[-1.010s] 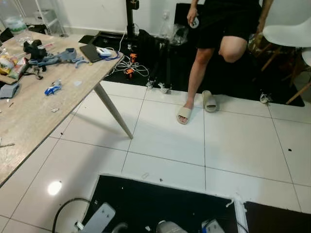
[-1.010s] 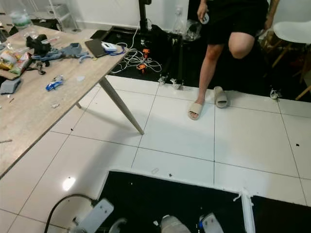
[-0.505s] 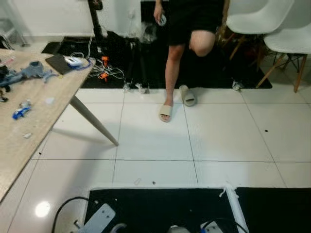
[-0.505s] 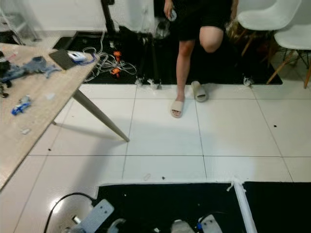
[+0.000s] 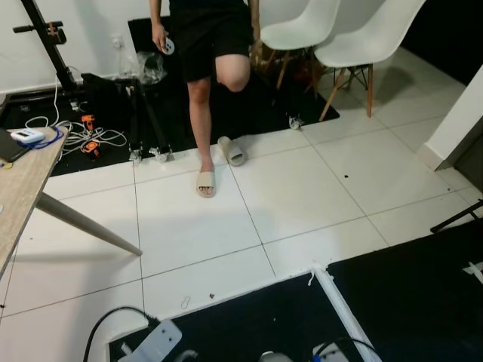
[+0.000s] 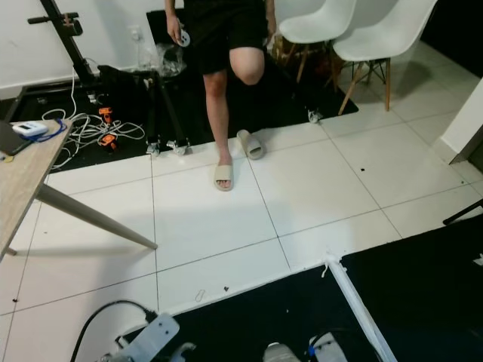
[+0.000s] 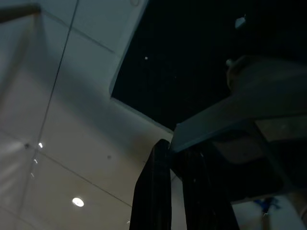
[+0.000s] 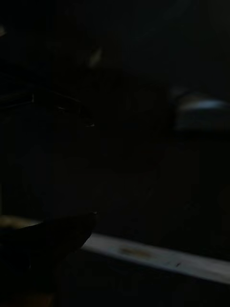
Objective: Picking trash to rubbish bin
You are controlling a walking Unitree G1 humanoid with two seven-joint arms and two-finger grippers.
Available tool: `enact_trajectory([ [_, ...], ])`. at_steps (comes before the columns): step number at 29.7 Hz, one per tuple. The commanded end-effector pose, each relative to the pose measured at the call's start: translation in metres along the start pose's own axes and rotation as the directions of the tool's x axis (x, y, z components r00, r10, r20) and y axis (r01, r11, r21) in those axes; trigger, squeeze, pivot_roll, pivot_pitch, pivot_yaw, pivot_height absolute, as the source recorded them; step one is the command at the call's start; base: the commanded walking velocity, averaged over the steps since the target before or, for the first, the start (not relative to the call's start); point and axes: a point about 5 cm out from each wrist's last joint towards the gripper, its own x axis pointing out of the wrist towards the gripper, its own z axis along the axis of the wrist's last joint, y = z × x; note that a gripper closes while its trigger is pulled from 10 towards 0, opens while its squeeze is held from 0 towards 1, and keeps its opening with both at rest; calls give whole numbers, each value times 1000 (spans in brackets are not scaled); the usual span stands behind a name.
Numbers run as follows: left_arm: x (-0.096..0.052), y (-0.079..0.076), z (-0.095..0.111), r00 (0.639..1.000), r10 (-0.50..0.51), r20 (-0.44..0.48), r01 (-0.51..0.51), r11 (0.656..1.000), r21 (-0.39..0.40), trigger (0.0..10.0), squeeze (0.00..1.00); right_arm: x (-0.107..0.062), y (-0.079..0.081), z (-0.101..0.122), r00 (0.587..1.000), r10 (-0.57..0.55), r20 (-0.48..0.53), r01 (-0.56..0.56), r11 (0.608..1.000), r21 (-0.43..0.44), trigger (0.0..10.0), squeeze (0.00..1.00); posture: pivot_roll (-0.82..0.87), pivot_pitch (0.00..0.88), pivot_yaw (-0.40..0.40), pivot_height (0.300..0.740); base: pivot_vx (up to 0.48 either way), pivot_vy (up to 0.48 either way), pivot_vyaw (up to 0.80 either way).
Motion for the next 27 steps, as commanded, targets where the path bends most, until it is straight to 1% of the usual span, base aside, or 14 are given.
enact_trajectory([
  [1, -1, -24, -31, 988, -91, -127, 93, 996, 9, 10000, 0, 1, 4, -10, 999, 13, -30, -13, 1000, 2, 10000, 0, -21, 84, 38, 740, 0, 0, -781],
  [12, 0, -27, -30, 988, -98, -122, 99, 995, 2, 10000, 0, 0, 3, -10, 1000, 16, -26, -16, 1000, 5, 10000, 0, -19, 90, 35, 740, 0, 0, -781],
  [27, 0, -27, -28, 988, -100, -120, 101, 995, 7, 10000, 0, 0, 3, -9, 1000, 16, -23, -15, 1000, 15, 10000, 0, -24, 93, 41, 740, 0, 0, -781],
])
